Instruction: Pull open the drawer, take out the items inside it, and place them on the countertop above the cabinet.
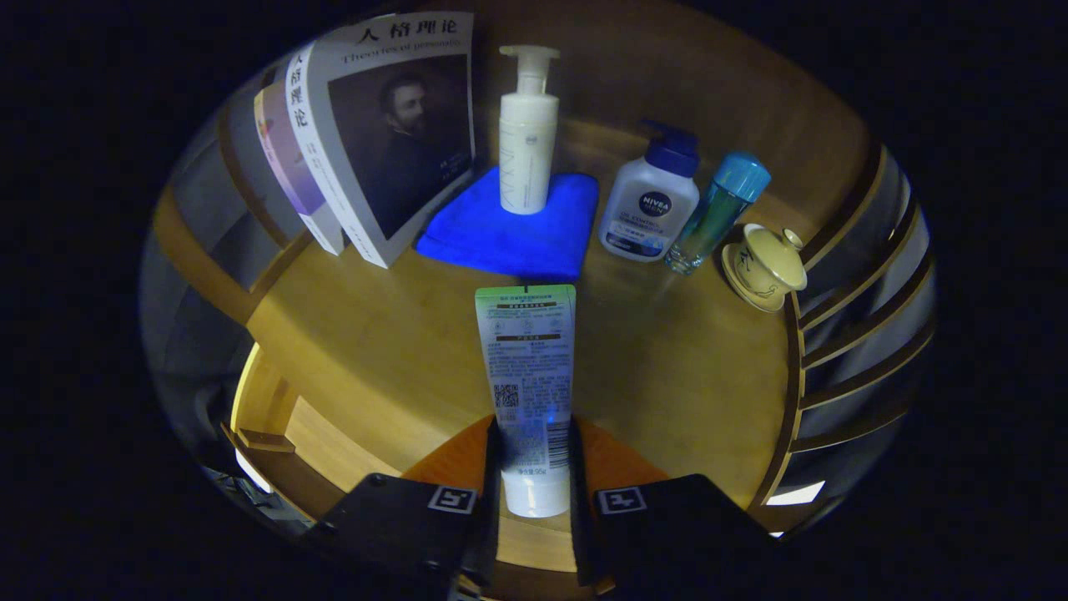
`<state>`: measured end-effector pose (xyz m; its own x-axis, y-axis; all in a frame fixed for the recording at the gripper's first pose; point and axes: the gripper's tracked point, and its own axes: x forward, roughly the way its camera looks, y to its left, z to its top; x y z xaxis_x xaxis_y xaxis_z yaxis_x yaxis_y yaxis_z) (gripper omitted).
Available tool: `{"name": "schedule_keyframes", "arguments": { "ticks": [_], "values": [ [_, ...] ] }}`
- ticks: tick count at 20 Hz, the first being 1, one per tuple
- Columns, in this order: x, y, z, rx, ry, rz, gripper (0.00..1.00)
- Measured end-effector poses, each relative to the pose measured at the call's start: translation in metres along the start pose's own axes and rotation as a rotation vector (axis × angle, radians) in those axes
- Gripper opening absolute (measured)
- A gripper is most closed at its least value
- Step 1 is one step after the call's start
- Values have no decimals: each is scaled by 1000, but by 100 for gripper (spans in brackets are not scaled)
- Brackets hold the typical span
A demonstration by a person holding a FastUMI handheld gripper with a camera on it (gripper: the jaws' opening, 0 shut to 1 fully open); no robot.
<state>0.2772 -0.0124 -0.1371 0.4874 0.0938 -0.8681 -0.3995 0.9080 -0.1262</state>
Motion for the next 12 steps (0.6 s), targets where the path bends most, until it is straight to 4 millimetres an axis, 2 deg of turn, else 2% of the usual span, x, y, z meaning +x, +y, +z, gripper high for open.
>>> {"name": "schedule_keyframes", "arguments": {
  "ticks": [3,6,8,9,12],
  "values": [
    [5,8,5,52,-10,36,39],
    [12,8,0,44,-1,26,50],
    [7,7,5,39,-36,14,53],
    [3,9,7,46,-55,24,58],
    [-21,15,19,53,-153,35,100]
  ]
}}
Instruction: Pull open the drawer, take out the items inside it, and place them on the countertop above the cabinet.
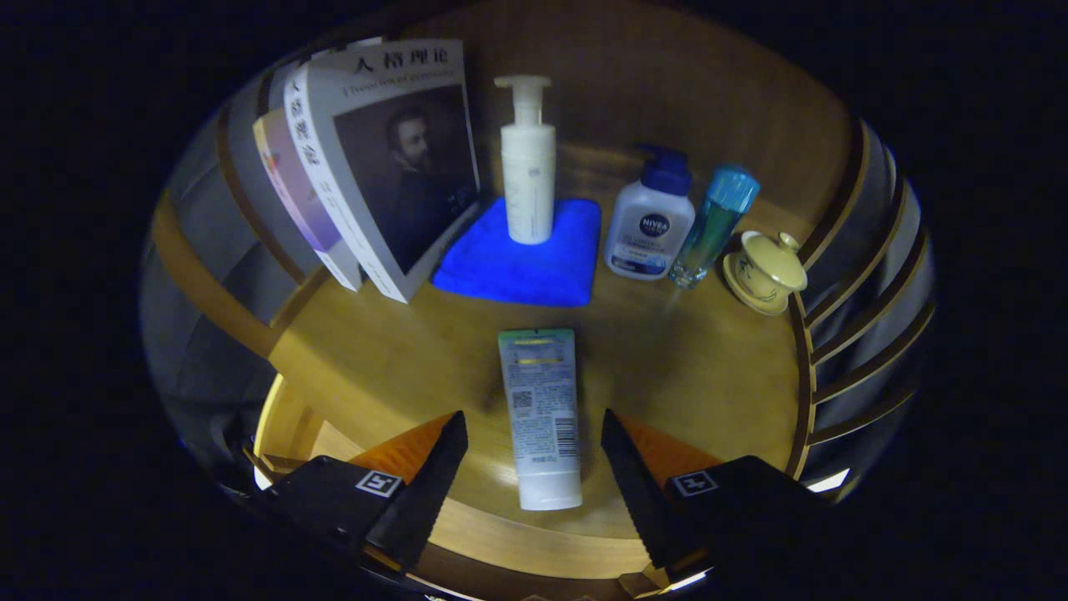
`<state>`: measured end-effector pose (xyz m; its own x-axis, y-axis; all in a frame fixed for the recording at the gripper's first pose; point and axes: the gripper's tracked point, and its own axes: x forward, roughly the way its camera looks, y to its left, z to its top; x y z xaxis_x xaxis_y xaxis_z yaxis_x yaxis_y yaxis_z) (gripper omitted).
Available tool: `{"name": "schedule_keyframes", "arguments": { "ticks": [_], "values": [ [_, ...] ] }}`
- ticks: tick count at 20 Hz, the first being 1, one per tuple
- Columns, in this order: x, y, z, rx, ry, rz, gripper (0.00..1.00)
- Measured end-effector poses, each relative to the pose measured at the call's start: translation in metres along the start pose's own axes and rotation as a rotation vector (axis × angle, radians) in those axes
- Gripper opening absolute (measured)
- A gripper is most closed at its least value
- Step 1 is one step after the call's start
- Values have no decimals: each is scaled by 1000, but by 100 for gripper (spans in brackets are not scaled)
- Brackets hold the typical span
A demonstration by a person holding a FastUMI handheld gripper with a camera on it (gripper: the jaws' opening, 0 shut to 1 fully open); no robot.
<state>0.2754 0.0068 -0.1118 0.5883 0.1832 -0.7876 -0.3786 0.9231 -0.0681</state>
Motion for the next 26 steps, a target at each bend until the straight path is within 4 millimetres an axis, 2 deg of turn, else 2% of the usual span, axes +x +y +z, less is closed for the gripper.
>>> {"name": "schedule_keyframes", "arguments": {
  "ticks": [4,8,9,10,11,12,13,17,21,26],
  "values": [
    [-43,7,18,-55,-186,-39,97],
    [-98,22,21,-99,-391,-73,98],
    [-114,32,9,-98,-419,-44,98],
    [-114,44,5,-80,-465,-31,98],
    [-130,45,-3,-67,-516,-27,98],
    [-132,47,-9,-74,-559,-41,98],
    [-149,49,-24,-91,-593,-77,98],
    [-168,67,-67,-111,-693,-137,98],
    [-183,74,-105,-63,-794,-170,98],
    [-175,85,-156,4,-844,-206,98]
  ]
}}
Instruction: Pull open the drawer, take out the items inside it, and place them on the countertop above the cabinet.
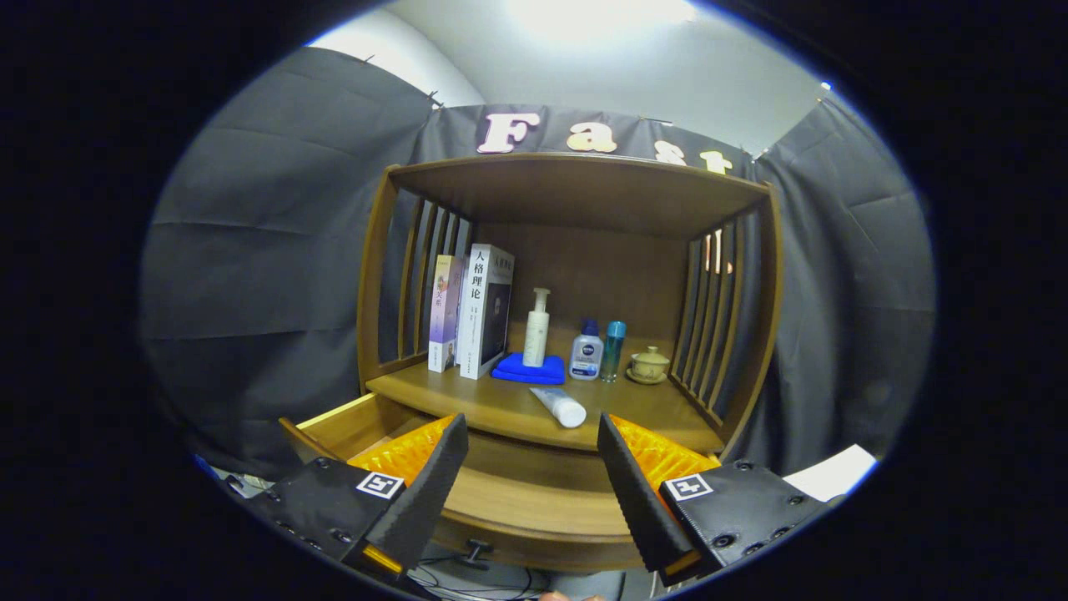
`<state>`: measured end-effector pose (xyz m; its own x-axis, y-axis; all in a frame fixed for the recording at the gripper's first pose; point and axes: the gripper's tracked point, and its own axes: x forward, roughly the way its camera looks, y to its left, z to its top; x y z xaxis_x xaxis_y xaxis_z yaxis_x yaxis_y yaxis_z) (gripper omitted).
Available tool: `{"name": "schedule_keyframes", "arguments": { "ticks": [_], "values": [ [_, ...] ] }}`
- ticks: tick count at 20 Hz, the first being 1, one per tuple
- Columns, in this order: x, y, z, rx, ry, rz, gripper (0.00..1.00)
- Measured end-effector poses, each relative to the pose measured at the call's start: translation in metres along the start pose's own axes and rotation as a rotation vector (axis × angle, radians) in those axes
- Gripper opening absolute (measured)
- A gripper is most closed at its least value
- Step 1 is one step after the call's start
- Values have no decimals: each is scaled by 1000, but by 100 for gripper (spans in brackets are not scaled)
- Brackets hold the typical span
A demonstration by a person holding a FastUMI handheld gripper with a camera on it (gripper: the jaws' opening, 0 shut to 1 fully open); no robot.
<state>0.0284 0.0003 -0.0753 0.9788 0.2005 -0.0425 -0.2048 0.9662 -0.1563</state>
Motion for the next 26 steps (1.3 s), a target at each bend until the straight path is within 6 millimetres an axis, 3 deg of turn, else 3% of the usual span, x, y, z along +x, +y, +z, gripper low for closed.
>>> {"name": "schedule_keyframes", "arguments": {
  "ticks": [6,10,16,22,26],
  "values": [
    [-14,11,-76,125,58,-80,98],
    [-18,18,-111,173,90,-127,98],
    [-16,45,-134,110,117,-123,98],
    [1,49,-152,121,166,-154,98],
    [2,50,-152,123,144,-157,98]
  ]
}}
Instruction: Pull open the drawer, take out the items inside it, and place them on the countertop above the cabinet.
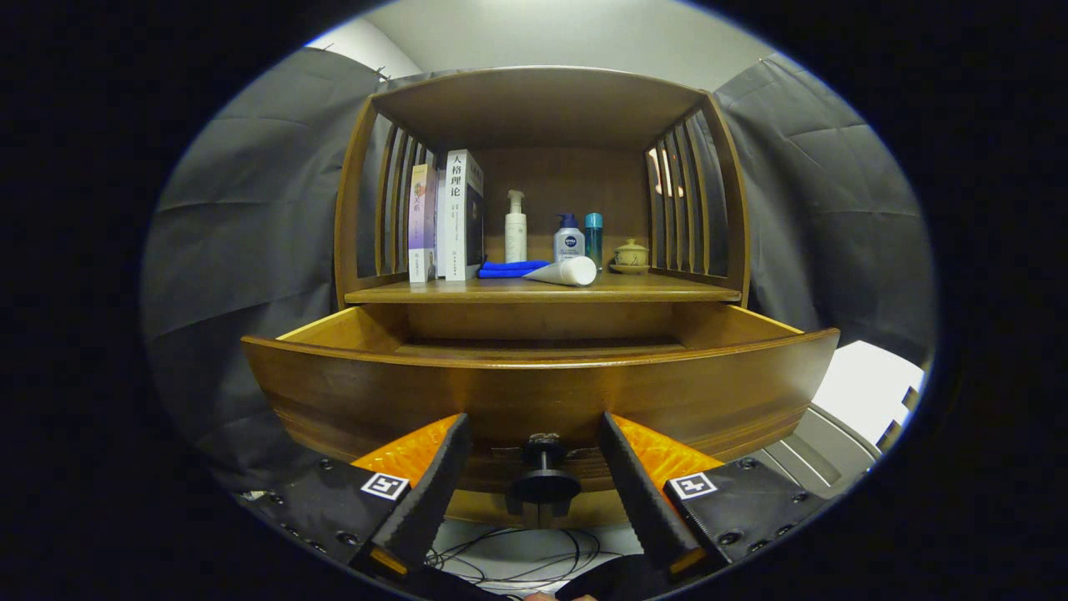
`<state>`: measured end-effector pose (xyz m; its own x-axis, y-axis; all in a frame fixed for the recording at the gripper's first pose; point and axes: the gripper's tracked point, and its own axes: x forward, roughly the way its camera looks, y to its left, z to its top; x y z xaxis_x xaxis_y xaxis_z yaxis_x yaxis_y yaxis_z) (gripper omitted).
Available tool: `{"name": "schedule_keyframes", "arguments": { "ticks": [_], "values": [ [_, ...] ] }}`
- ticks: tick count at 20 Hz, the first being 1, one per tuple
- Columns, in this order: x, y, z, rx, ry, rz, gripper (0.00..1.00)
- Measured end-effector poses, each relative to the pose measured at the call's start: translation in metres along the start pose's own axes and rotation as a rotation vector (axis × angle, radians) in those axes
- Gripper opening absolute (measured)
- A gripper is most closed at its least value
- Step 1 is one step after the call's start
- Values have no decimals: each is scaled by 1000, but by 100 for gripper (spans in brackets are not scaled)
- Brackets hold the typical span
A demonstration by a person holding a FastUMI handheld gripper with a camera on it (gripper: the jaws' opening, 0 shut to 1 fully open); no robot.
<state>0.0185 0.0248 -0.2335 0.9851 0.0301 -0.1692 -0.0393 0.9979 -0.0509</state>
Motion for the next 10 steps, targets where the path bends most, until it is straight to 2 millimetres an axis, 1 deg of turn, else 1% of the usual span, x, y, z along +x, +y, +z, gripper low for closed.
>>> {"name": "schedule_keyframes", "arguments": {
  "ticks": [3,5,6,7,10],
  "values": [
    [7,0,6,3,-23,-1,98],
    [18,0,12,15,-30,1,98],
    [24,0,9,23,-16,3,98],
    [31,1,13,28,-20,1,98],
    [51,0,17,30,-14,0,98]
  ]
}}
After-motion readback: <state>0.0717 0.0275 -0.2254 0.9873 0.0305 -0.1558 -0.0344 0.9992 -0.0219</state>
